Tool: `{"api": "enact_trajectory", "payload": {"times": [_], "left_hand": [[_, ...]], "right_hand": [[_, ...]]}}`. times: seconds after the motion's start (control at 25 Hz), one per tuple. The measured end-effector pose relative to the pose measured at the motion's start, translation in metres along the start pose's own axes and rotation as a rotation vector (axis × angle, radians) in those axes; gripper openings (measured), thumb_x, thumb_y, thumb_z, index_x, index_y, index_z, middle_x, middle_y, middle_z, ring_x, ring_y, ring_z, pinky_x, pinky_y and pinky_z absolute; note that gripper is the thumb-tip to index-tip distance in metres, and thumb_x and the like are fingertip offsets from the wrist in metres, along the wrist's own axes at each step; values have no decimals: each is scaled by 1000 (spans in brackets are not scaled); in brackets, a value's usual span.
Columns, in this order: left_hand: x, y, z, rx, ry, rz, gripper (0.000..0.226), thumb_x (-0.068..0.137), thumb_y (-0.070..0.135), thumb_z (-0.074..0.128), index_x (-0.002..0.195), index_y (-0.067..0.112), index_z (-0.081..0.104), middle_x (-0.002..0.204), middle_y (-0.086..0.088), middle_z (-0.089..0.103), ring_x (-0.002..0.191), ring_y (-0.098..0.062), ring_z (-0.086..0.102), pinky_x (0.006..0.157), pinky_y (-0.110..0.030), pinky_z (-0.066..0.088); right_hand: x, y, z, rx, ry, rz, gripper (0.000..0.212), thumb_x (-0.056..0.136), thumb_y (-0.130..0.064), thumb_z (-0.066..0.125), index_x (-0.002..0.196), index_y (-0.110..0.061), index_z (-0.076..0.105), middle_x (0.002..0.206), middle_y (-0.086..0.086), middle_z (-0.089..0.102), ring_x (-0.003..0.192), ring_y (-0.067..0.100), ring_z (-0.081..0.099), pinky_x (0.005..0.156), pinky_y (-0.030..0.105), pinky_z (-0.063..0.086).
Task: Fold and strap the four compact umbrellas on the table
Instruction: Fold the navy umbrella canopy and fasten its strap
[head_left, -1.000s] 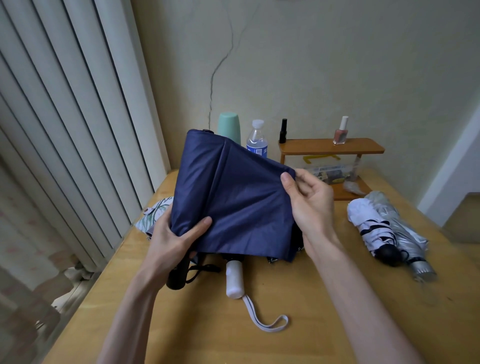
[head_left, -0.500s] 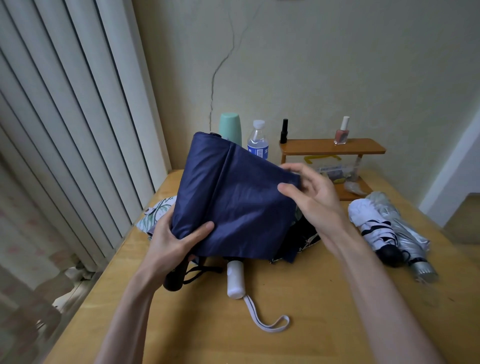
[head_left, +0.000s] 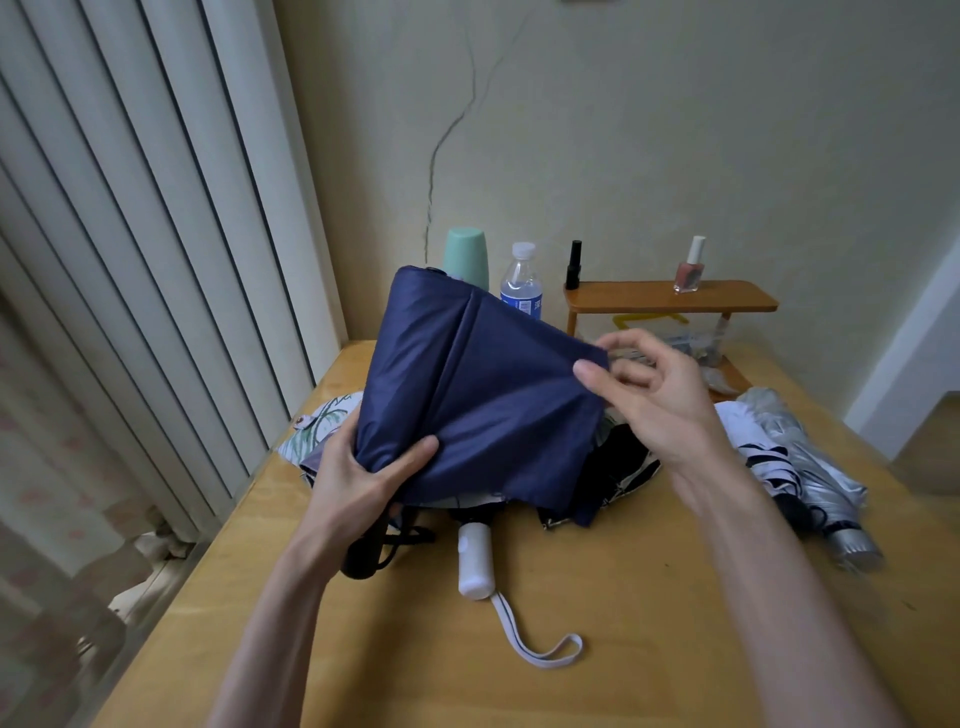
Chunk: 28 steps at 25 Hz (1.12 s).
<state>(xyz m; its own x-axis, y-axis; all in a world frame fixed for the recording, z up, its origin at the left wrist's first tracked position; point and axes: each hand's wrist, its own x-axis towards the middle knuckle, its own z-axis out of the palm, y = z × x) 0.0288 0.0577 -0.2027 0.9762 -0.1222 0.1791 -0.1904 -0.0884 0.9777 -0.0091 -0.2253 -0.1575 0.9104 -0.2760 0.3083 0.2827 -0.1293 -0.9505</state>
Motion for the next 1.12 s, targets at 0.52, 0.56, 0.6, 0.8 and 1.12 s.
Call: {"api": "enact_trajectory", "payload": {"times": [0.52,0.56,0.6,0.8,1.12], "left_hand": [[2,5,36,-228,272,31,35,87,27,87,112,19,63,104,-7,73,69,-11,71,50,-26,55],[1,7,36,-236,282,45,33,88,24,86,111,21,63,103,-3,72,68,-4,70,51,-22,55],[0,7,37,-239,285,54,33,88,21,85,112,22,62,104,0,72,69,0,71,53,-17,55],[0,3,33,-178,177,6,43,82,33,89,114,21,65,105,-3,74,73,-16,71,51,-29,54],[2,5,17,-43,-243,5,113,45,28,84,150,28,42,118,-10,66,70,-4,66,60,-20,53]], "right_hand": [[-6,16,35,-81,113,91,24,100,-33,71,110,-12,76,86,9,80,63,10,65,62,31,53],[-6,16,32,-121,128,59,31,100,-35,70,108,-6,75,87,18,77,62,13,58,61,34,47],[-6,16,30,-140,133,20,36,101,-38,68,105,-2,73,90,24,75,66,16,56,63,36,45],[-3,-4,25,-5,86,53,38,96,-50,69,106,-15,80,106,4,80,107,20,74,93,40,57],[17,-66,31,37,1,-31,30,98,-7,73,121,-27,69,88,11,81,82,19,77,76,35,62]]}}
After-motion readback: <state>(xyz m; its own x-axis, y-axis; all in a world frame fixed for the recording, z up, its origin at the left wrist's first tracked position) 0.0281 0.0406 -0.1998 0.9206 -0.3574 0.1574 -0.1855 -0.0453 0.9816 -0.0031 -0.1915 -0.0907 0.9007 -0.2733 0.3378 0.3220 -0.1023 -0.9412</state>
